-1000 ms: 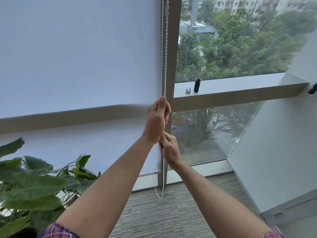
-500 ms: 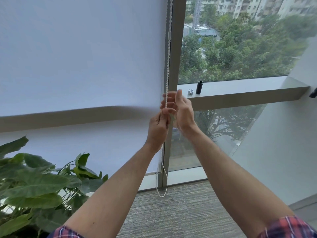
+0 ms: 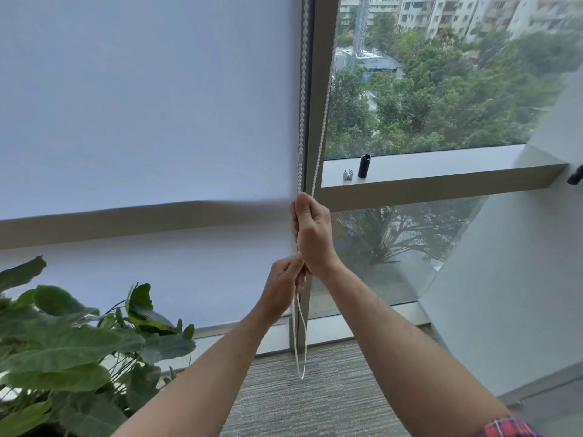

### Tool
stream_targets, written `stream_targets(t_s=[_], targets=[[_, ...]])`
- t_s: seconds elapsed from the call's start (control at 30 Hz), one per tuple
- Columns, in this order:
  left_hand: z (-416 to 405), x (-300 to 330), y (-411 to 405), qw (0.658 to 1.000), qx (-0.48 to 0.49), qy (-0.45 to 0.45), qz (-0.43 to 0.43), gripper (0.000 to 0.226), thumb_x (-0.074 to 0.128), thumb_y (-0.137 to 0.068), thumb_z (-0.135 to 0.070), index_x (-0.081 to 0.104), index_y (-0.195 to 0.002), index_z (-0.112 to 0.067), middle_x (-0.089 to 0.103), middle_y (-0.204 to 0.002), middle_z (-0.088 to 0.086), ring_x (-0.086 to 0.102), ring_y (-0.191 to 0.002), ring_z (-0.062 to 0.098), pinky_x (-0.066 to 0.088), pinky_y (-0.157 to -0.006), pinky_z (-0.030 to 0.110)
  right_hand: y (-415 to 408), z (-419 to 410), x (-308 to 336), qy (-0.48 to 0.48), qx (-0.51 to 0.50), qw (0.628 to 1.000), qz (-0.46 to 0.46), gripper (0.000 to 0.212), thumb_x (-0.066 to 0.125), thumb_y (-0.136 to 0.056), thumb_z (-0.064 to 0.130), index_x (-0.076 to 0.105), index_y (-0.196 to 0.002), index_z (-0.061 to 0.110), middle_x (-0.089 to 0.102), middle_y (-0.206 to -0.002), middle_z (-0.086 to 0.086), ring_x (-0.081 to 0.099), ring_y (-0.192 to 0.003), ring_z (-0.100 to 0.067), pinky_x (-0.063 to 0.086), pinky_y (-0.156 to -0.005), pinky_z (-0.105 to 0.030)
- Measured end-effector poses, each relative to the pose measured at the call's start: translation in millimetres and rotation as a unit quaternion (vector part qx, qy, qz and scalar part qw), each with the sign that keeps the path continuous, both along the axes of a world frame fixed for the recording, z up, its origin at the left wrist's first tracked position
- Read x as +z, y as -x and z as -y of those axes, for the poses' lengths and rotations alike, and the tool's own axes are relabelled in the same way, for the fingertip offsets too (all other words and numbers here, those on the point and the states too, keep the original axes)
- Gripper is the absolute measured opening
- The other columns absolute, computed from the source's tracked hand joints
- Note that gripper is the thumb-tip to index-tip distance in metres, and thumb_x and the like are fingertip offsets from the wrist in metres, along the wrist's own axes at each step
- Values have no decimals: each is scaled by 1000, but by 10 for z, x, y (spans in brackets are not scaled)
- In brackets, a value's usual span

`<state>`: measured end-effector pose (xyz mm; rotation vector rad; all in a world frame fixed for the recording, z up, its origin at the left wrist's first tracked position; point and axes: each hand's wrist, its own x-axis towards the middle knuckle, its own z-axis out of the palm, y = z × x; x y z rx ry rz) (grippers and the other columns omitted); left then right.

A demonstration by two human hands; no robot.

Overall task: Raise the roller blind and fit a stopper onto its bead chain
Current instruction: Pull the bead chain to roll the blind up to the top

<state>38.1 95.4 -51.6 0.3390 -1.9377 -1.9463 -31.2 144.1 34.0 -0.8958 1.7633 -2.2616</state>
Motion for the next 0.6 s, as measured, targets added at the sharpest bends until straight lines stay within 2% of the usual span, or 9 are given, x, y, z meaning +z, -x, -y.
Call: stream_targets(t_s=[0.07, 0.1, 0.17, 0.23, 0.3, 0.37, 0.47, 0.53, 0.6], targets=[[60, 8, 18, 1000, -9, 19, 7, 44, 40, -102, -21, 61, -67, -4, 56, -57, 3, 48, -54, 17, 42, -56, 34, -7, 8, -78, -8, -1, 1000, -1, 47, 41, -103, 35, 46, -61, 16, 36, -49, 13, 30, -43, -6, 25, -41, -24], [79, 45, 40, 1000, -6, 18, 7, 41, 40, -98, -21, 66, -67, -10, 61, -59, 0, 53, -58, 16, 44, -62, 37, -5, 8, -108, -9, -3, 1000, 3, 46, 41, -103, 35, 46, -60, 17, 36, -49, 14, 30, -44, -6, 25, -42, -24], [132, 213, 86, 1000, 20, 3, -20, 38, 40, -91, -21, 70, -68, -20, 66, -64, -4, 60, -63, 11, 48, -66, 36, -6, 11, -114, -8, -10, 1000, 1, 44, 42, -102, 36, 47, -59, 25, 38, -50, 15, 32, -46, -6, 27, -45, -23], [193, 465, 146, 996, 51, -28, -66, 40, 40, -95, -27, 71, -71, -21, 69, -67, -6, 64, -66, 9, 51, -66, 30, 5, 24, -100, -2, -5, 1000, -2, 43, 43, -100, 37, 48, -59, 28, 41, -50, 15, 35, -47, -5, 31, -47, -22], [233, 765, 211, 991, 56, -55, -108, 44, 36, -99, -39, 73, -86, -19, 71, -75, -4, 66, -73, 11, 51, -69, 27, 20, 34, -116, 2, -2, 1000, -2, 43, 43, -99, 38, 49, -58, 29, 43, -50, 15, 36, -46, -5, 31, -46, -25], [228, 1073, 265, 985, 35, -62, -156, 49, 34, -100, -42, 68, -103, -7, 68, -82, 7, 65, -77, 21, 51, -73, 30, 23, 25, -191, -12, -4, 1000, -4, 43, 42, -98, 40, 50, -58, 30, 43, -49, 16, 34, -45, -4, 28, -46, -25], [154, 1456, 319, 974, 5, -33, -224, 46, 32, -103, -36, 64, -106, -3, 61, -76, 11, 59, -66, 25, 48, -63, 34, -43, -38, -387, -41, 7, 999, 10, 43, 41, -98, 42, 47, -56, 32, 38, -49, 16, 30, -45, -3, 25, -44, -21], [94, 1554, 361, 972, 18, -14, -233, 40, 34, -105, -30, 65, -97, -5, 51, -60, 0, 46, -50, 13, 36, -49, 26, -101, -87, -503, -54, 13, 998, 29, 44, 41, -98, 41, 44, -56, 31, 36, -50, 16, 28, -46, -2, 24, -43, -20], [48, 1524, 389, 973, 34, -20, -227, 41, 32, -107, -23, 61, -82, -8, 37, -50, -11, 30, -43, 5, 26, -44, 20, -144, -123, -582, -61, 18, 997, 38, 45, 41, -99, 39, 43, -56, 31, 36, -50, 16, 28, -45, -2, 24, -43, -19]])
